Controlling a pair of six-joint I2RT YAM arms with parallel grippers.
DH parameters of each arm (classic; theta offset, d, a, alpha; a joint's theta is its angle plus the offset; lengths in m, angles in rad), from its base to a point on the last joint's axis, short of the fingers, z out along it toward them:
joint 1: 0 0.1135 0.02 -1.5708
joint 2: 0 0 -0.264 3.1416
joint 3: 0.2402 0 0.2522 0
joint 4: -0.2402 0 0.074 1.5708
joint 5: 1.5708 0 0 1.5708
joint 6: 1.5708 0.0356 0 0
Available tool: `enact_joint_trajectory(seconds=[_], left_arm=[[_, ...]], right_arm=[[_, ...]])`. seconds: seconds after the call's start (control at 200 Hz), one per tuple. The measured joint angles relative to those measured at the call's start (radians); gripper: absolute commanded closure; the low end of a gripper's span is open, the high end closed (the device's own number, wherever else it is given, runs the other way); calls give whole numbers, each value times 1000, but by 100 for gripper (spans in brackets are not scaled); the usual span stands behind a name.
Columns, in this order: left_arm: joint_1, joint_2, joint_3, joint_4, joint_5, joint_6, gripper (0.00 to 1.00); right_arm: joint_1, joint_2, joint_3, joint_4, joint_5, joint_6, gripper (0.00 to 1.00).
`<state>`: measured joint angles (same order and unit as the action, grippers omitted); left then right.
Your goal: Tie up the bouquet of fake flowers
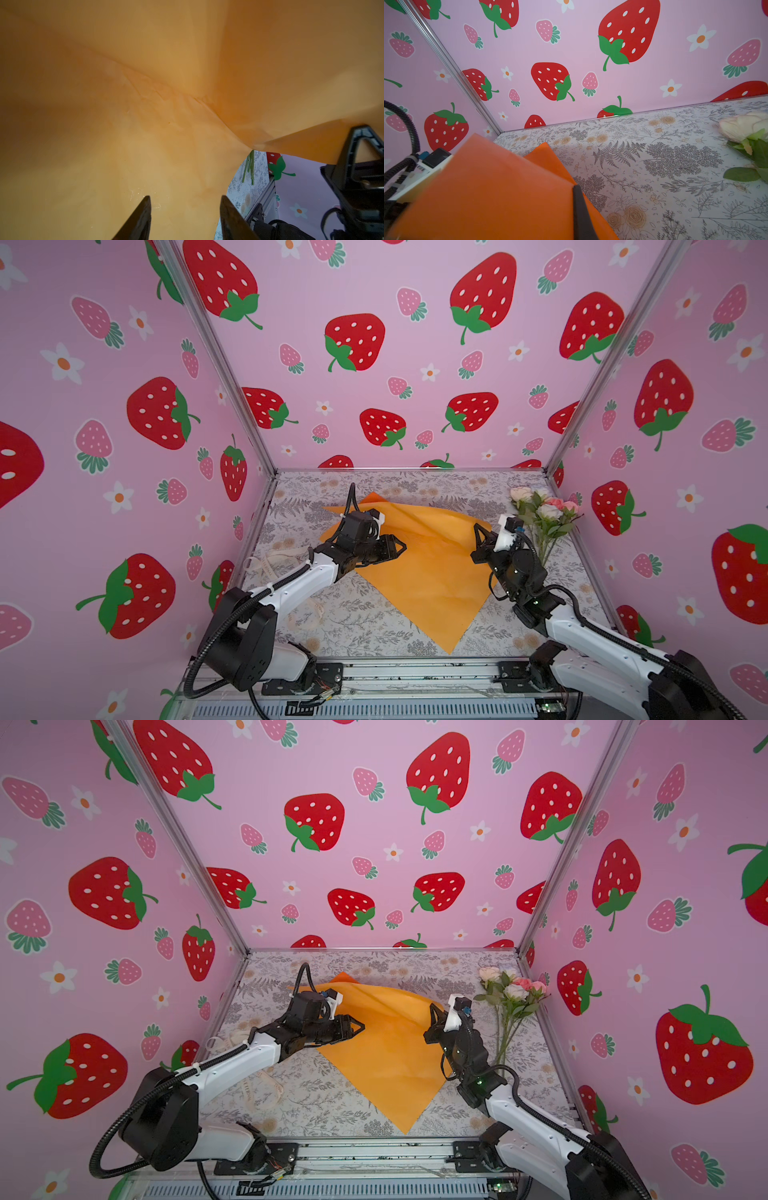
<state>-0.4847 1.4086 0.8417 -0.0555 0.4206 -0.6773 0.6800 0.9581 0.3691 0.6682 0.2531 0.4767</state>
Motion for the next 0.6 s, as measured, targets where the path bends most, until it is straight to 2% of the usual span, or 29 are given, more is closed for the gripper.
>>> enact_joint_trajectory(seconds=[0.11,0.225,0.3,0.595], left_arm=[[-1,31,6,12,-6,-2,58],[-14,195,22,78,-36,-33,58],[-17,252,0,78,-52,-50,58],[-18,267,-63,124,-97,-106,59]], right_arm=[[-11,1,0,-1,-21,38,100],[-59,10,0,-5,-39,113,100],[-86,15,0,-6,-52,152,100],[-204,36,3,-31,-122,229,100]])
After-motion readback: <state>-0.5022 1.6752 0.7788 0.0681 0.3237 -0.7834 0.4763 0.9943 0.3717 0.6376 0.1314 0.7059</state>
